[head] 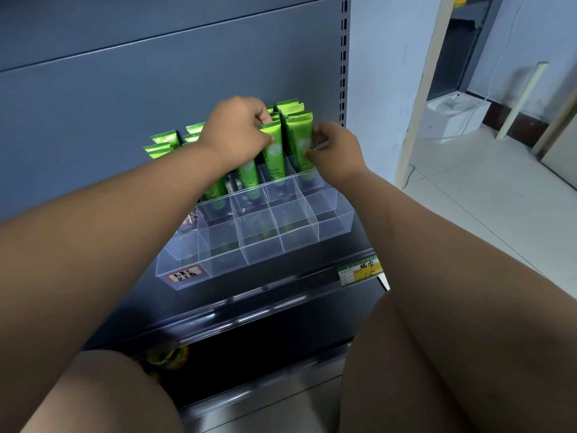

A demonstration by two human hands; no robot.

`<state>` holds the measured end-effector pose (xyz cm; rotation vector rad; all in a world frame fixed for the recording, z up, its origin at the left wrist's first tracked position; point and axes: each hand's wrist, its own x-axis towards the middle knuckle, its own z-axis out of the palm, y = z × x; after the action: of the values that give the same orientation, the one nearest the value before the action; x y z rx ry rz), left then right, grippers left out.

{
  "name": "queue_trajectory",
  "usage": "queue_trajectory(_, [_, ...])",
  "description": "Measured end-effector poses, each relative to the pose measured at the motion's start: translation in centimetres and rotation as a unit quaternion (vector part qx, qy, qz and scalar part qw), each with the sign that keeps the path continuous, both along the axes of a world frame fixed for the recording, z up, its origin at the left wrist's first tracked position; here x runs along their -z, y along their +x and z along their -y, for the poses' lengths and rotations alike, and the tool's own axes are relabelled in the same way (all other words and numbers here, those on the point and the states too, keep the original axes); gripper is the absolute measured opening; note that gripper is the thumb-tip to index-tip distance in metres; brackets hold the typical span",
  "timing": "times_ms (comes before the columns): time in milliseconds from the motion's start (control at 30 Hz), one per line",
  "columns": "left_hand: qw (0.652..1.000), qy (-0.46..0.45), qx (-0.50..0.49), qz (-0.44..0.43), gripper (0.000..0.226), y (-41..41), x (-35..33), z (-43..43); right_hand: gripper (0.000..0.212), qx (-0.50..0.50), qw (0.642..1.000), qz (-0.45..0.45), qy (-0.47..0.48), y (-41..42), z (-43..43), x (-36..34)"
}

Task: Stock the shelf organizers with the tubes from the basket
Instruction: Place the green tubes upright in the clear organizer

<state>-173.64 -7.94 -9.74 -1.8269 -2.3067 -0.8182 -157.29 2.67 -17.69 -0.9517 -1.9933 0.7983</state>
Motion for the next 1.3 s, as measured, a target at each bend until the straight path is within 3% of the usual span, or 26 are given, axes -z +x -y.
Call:
queue_trajectory(367, [1.0,-0.012,-0.001,0.004,0.025,0.4,1.1,-0.3,0.016,0.006,0.999,0.024,0.036,0.0,0.1,0.4])
queue_trajectory(700, [0.997,-0.014,-0.004,-0.072,0.024,0.1,1.5,-0.7,0.013,0.026,0.999,0.032,0.025,-0.2,-0.2,0.3])
queue_trajectory(1167, [0.996,-0.005,-0.028,-0.083,0.026,0.7,1.8,-0.6,0.008,0.039,0.998,0.045,0.021,0.2,-0.8,0.4])
queue_trajectory(1300, [0.998,-0.007,-0.038,-0.045,0.022,0.9,1.6,-0.7,0.011,0.039,0.998,0.042,0.012,0.4,-0.7,0.3])
